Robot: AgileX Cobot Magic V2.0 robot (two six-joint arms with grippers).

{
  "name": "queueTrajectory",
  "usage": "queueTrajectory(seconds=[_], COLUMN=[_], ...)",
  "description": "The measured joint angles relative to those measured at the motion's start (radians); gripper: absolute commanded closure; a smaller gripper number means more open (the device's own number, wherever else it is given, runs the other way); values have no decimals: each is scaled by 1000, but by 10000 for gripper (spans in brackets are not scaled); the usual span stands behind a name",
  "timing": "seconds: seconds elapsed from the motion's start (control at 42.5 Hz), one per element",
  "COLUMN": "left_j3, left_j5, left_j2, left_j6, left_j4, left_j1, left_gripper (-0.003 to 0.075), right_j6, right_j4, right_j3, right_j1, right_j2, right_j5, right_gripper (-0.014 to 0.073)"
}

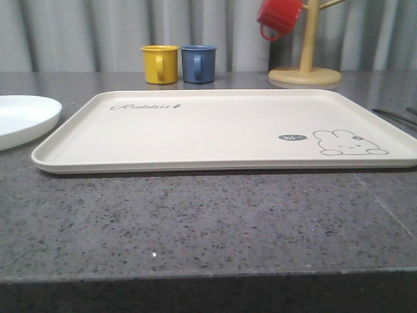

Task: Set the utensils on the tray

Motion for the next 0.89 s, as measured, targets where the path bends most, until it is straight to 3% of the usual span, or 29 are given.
queueTrajectory(seconds=[0.612, 0.895], left_j3=[0, -3], left_j5=[-3, -226], left_j2=[0, 0], left_j6=[0, 0], left_j4=[0, 0], left_j1=[0, 0], left_gripper=[741, 741], right_j6=[0, 0], right_j4=[0, 2], right_j3=[0, -24], right_j1=[0, 0], right_j2=[0, 0], right_j5=[-2, -15], right_gripper=[660, 660])
